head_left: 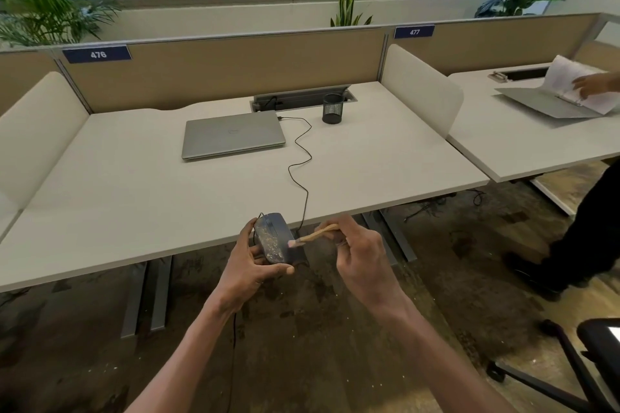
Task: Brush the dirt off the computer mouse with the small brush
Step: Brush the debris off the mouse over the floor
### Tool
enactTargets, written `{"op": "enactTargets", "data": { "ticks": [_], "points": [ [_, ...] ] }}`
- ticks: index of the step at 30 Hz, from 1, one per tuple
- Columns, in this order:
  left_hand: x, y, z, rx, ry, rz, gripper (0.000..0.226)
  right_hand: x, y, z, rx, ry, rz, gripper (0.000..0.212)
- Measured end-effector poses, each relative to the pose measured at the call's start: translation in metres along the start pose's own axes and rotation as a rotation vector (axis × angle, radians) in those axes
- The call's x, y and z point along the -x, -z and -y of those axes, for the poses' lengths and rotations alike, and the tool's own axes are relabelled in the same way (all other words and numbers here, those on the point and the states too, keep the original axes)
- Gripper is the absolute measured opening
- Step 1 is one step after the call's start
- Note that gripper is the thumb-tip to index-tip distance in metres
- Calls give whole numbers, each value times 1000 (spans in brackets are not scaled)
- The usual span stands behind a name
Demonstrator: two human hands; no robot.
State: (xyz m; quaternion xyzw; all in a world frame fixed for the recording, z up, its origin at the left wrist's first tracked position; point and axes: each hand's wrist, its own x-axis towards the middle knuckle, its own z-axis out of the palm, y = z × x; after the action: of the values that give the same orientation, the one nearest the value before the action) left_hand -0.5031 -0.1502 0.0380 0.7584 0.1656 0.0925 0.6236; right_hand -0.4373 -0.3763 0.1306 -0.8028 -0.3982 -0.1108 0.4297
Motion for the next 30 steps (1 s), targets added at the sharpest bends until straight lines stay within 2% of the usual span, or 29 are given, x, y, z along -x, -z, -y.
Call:
{"op": "enactTargets", "data": {
  "ticks": [7, 14, 19, 23, 26, 30],
  "points": [
    [-1, -1, -1, 7, 2, -3, 133, 3, -7, 1, -15, 40, 16, 24],
    [-4, 4, 0, 40, -2, -31, 141, 27, -9, -8, -76, -51, 1, 31],
    [-5, 1, -1, 33, -8, 10, 136, 25, -9, -11, -131, -73, -50, 34],
    [-3, 0, -6, 41, -2, 15, 148, 19, -11, -14, -162, -103, -146, 28],
    [-1, 3, -9, 54, 3, 26, 147, 19, -12, -19, -176, -146, -230, 24],
    [-1, 3, -9, 59, 7, 23, 147, 20, -14, -18, -199, -157, -174, 27]
  ]
}}
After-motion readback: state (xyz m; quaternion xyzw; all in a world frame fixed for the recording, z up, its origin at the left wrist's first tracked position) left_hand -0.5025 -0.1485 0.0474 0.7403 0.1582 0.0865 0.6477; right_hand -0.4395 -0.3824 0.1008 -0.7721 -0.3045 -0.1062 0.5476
